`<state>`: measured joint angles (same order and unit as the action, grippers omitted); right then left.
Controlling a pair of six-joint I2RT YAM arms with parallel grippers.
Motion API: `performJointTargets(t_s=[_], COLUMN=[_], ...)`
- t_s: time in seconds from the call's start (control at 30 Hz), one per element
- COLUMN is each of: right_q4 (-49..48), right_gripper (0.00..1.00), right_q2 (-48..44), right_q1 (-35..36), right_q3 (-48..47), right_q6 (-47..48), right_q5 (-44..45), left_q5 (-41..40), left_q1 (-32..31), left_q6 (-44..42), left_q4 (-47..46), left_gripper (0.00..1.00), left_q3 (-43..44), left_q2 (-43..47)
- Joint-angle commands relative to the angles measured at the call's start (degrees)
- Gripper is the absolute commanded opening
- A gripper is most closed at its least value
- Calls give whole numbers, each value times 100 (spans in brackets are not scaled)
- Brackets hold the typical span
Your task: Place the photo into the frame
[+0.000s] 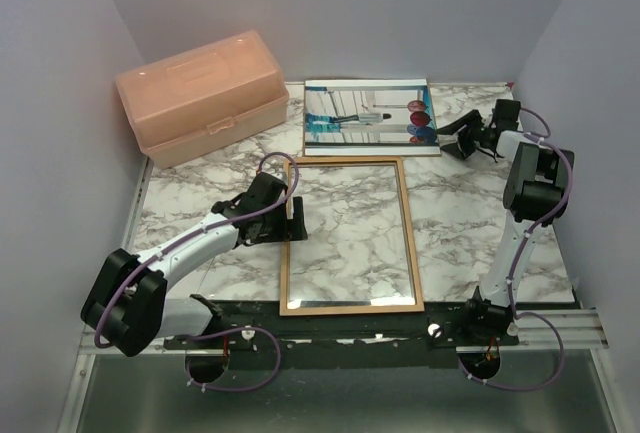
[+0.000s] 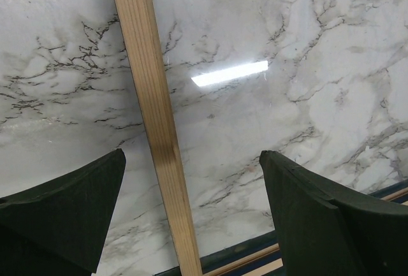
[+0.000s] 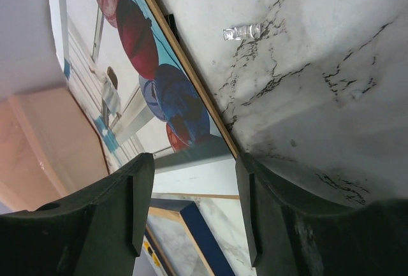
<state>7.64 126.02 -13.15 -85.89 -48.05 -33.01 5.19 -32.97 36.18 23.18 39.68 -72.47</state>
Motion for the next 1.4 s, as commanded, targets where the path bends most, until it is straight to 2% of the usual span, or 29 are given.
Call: performJointTargets(t_s=[0.0, 0.33, 0.6, 0.83, 1.17, 1.37], right_q4=[-34, 181, 204, 184, 476, 458], right_gripper=[60, 58, 50, 49, 52, 54], right_q2=[135, 107, 37, 192, -345, -340], right_q1=[4, 253, 536, 691, 688, 685], right_q3=[137, 24, -315, -479, 139, 283], right_q6=[76, 375, 336, 315, 613, 578], right_q5=[33, -49, -395, -544, 658, 759], left_q5=[117, 140, 185, 219, 228, 219], left_q1=[28, 28, 28, 28, 30, 29], left_q6=[-81, -77, -41, -41, -50, -41], left_q4=[-127, -172, -269, -319, -342, -345], left_gripper=[91, 91, 90, 90, 90, 90], left_q3=[-3, -11, -110, -132, -180, -212], left_q2=[-87, -201, -245, -369, -372, -351])
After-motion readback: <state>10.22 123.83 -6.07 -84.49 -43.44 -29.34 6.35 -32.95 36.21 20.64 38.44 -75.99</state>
